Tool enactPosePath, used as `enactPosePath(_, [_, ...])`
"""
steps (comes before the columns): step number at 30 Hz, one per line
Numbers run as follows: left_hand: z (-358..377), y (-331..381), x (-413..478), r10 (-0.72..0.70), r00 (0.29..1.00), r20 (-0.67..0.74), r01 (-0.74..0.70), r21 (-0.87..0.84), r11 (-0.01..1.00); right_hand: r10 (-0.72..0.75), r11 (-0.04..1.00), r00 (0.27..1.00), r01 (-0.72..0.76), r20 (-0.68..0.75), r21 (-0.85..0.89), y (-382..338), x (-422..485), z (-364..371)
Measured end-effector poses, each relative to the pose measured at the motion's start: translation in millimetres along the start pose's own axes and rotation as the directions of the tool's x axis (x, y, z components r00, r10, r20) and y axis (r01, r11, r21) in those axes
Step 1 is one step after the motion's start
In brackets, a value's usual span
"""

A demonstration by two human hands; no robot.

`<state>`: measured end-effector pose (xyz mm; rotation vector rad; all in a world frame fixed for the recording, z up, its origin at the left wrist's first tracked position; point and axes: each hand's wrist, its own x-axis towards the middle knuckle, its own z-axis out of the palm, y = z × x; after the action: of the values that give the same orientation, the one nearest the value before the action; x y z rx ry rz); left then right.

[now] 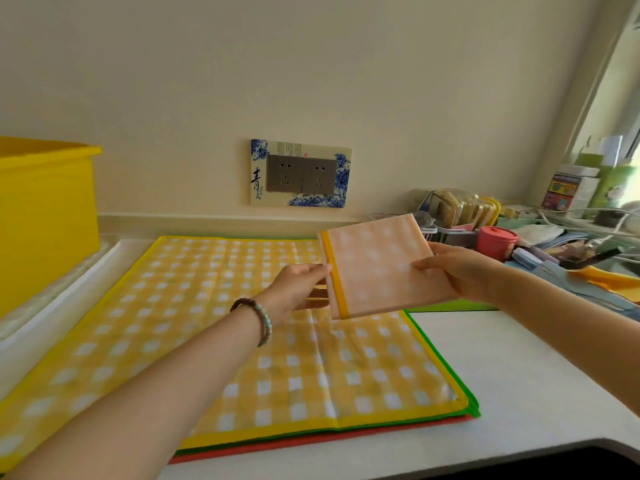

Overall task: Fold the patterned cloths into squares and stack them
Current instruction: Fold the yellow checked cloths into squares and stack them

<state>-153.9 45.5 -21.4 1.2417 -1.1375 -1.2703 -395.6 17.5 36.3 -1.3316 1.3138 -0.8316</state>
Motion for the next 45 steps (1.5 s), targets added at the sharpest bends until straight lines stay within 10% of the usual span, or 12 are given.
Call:
enactPosePath(17, [149.1,-30.0,40.5,-0.272,0.948,0.165,0.233,0.224,0.946,0.266,0.875,0.934,-0.338,-0.240,-0.348,64.7,5.4,-138.5])
enactPosePath(32, [156.3,-33.1,41.9,-0.152,0.983,0.102,0.094,0.432,0.897,0.247,0.738,0.912,-0.395,-0.326,-0.546,85.8,19.0,-140.6])
enactPosePath(45, [84.6,-27.3,16.4,0.098,0.977,0.192,-0.183,0.503,0.844,-0.098,0.686,0.994,0.040,-0.038,-0.726,36.7,-15.9,-71.9])
